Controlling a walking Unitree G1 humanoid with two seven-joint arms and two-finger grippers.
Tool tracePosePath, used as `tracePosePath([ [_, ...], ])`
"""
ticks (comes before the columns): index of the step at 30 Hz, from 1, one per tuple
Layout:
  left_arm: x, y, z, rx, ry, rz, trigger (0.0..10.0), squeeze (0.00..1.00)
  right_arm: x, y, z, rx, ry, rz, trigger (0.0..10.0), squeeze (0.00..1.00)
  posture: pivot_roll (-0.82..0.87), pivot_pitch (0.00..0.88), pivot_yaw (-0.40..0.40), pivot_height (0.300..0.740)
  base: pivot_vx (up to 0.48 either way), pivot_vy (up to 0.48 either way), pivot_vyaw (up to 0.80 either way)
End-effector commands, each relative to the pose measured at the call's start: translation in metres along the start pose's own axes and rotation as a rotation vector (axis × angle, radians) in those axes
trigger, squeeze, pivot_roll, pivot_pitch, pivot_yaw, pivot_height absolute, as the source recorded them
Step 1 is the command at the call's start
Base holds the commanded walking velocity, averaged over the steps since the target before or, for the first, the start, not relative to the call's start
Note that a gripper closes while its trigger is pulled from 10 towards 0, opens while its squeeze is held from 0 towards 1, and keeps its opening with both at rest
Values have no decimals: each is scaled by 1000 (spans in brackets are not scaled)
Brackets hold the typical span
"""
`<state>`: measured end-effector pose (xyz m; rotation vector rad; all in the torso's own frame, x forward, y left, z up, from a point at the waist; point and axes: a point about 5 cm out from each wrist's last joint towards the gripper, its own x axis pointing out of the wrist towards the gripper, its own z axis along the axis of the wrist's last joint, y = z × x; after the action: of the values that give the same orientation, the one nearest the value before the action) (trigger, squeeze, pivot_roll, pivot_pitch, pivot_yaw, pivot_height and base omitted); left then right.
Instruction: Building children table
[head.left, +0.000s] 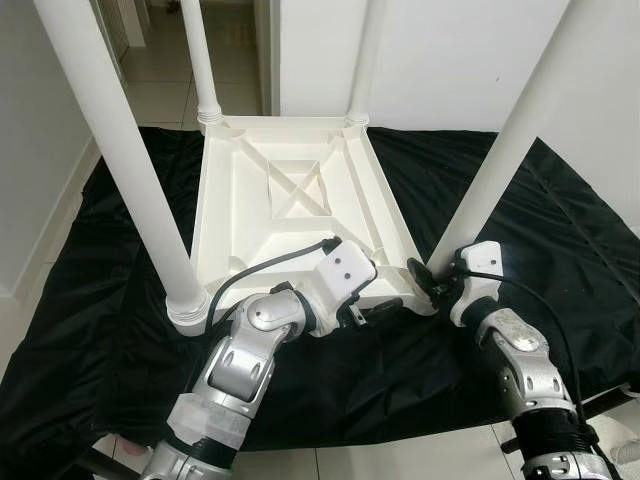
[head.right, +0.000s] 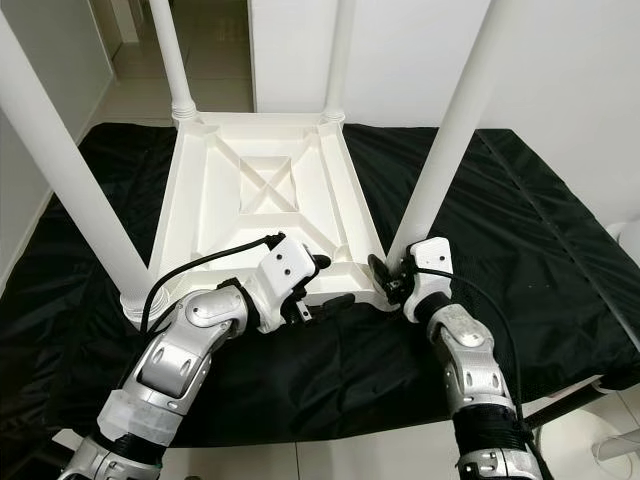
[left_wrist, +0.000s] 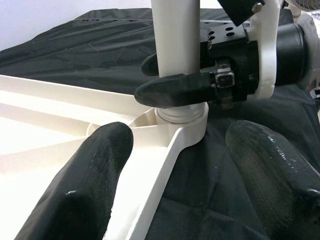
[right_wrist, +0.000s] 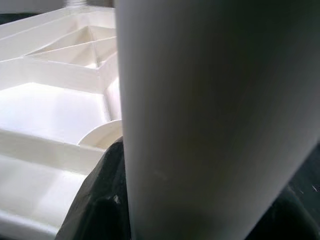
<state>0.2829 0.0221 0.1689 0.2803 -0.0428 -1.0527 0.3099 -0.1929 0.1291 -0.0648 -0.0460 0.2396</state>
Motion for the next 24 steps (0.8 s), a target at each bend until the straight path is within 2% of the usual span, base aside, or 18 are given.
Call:
tracePosePath([
  [1, 3, 6, -2, 5, 11, 128, 10000, 0, -3, -1, -3, 20, 18, -111, 10000, 0, -59, 0, -32, 740, 0, 0, 0],
  [5, 2, 9, -6, 7, 34, 152, 10000, 0, -6, 7, -6, 66, 28, -253, 10000, 0, -56, 0, -30, 740, 0, 0, 0],
  [6, 2, 9, -6, 7, 34, 152, 10000, 0, -6, 7, -6, 66, 28, -253, 10000, 0, -56, 0, -30, 740, 0, 0, 0],
  [8, -1, 11, -10, 5, 47, 168, 10000, 0, -10, 18, -8, 106, 37, -331, 10000, 0, -56, 0, -30, 740, 0, 0, 0],
  [9, -1, 11, -10, 5, 47, 168, 10000, 0, -10, 18, -8, 106, 37, -331, 10000, 0, -56, 0, -30, 740, 0, 0, 0],
  [12, 0, 12, -10, -2, 45, 189, 10000, 0, -10, 39, -7, 139, 43, -490, 10000, 0, -54, 0, -31, 740, 0, 0, 0],
  [14, 1, 12, -9, -4, 44, 193, 10000, 0, -10, 43, -7, 147, 48, -522, 10000, 0, -52, 0, -34, 740, 0, 0, 0],
  [15, 1, 14, -9, -9, 41, 210, 10000, 0, -6, 53, -5, 168, 46, -572, 10000, 0, -47, 0, -38, 740, 0, 0, 0],
  [19, 0, 15, -9, -10, 40, 218, 10000, 0, -4, 59, -1, 171, 35, -569, 10000, 0, -43, 0, -41, 740, 0, 0, 0],
  [24, -2, 15, -11, -8, 45, 224, 10000, 0, -8, 52, 0, 173, 19, -536, 10000, 0, -36, 0, -47, 740, 0, 0, 0],
])
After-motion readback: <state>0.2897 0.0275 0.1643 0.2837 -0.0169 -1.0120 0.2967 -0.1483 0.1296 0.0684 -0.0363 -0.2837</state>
